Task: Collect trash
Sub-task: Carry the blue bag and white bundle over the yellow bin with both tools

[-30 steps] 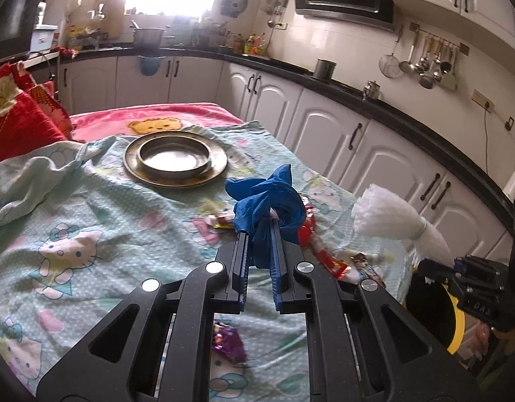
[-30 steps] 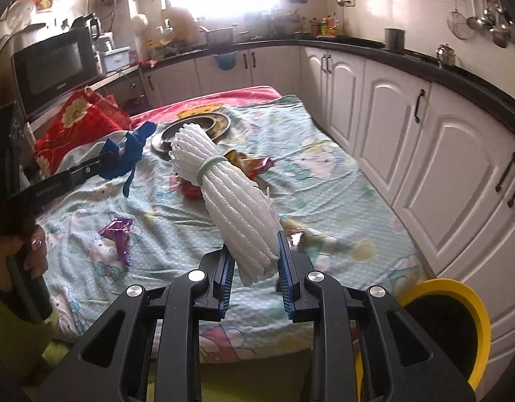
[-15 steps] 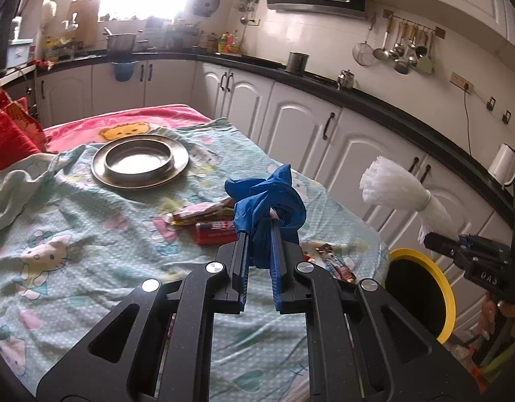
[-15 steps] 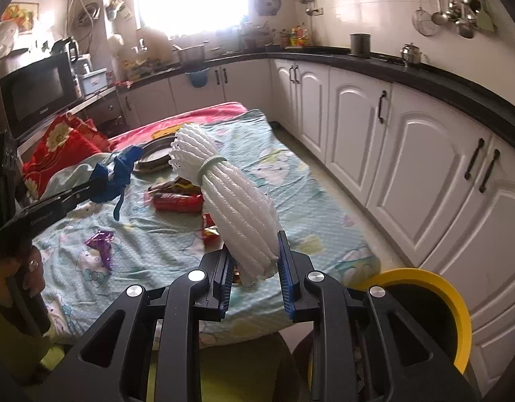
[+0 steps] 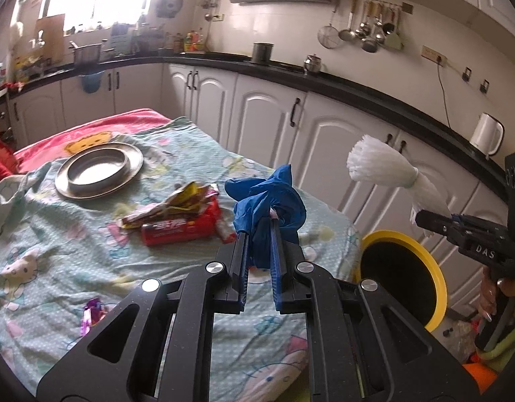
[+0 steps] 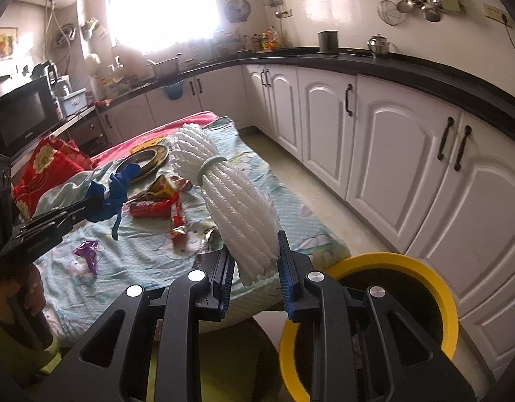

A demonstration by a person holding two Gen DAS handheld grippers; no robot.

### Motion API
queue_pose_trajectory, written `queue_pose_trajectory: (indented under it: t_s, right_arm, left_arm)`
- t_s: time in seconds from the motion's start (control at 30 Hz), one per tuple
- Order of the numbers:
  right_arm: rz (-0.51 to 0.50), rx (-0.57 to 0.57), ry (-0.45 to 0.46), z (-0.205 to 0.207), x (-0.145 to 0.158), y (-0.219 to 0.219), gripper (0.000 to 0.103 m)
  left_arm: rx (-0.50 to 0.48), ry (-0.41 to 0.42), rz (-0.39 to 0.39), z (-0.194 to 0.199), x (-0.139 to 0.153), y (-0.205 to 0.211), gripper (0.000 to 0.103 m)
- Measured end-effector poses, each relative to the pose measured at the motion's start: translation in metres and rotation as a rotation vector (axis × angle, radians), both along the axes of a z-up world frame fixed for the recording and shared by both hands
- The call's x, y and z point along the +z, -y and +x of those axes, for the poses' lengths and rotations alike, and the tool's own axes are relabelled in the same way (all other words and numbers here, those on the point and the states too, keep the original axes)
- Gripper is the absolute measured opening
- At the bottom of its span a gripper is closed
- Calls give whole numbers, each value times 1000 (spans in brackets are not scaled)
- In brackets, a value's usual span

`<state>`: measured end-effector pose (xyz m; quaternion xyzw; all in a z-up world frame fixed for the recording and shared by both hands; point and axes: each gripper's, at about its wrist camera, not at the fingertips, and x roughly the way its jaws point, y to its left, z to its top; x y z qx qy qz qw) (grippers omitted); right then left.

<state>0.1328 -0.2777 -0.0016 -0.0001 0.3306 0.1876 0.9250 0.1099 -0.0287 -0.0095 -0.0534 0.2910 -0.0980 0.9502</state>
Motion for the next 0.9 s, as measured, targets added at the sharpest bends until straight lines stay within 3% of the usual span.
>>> queue_pose_trajectory:
  t_s: [0.9]
  right_arm:
    - [-18,-254,-54,-12,-40,109,23]
  left_arm:
    - [-299,-66,46,6,-28,128,7]
